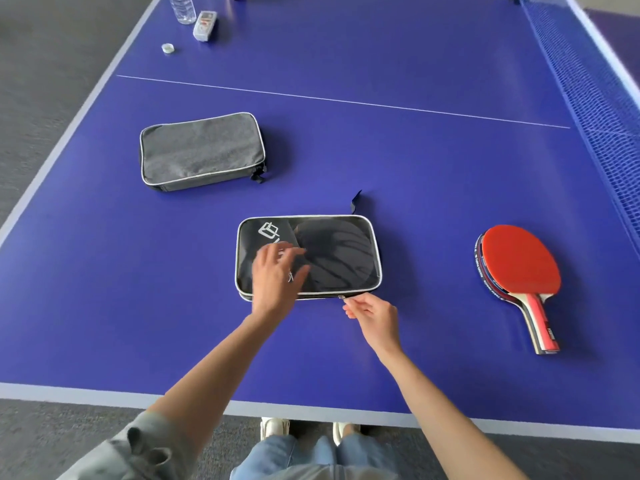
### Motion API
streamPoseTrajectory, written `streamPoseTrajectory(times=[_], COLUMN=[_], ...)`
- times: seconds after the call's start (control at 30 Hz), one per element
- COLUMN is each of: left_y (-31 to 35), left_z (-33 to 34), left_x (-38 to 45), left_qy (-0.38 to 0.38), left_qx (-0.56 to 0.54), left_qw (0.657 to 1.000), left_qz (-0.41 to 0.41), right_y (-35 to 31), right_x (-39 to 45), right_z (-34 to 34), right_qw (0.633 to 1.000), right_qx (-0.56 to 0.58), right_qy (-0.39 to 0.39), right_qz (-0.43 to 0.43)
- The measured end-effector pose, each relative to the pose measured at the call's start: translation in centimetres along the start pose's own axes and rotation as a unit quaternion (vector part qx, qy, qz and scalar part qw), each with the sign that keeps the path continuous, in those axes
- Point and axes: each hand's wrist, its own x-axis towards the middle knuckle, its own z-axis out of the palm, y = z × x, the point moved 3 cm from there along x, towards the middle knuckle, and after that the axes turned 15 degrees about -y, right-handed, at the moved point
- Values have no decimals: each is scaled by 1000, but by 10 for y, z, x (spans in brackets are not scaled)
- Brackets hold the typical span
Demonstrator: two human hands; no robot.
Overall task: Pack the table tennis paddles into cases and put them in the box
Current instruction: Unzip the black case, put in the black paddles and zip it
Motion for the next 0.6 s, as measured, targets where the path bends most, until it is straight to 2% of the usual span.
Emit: streamPoseTrajectory(times=[0.07, 0.17, 0.37, 0.6], left_y=[28, 47, 43, 40], left_z=[31, 65, 79, 79], left_x=[16, 31, 32, 30], left_qy=[-74, -139, -129, -105], left_qx=[64, 155, 239, 231], left_qw=[995, 978, 962, 967], left_qz=[35, 4, -11, 4], right_y=[1, 4, 14, 27], right_x=[0, 1, 8, 21], right_z=[1, 0, -19, -76], right_qw=[1000, 1000, 999, 999], right_qx=[11, 6, -1, -36], right_qy=[-3, -14, -30, -36], right_qz=[-4, -14, -19, -19])
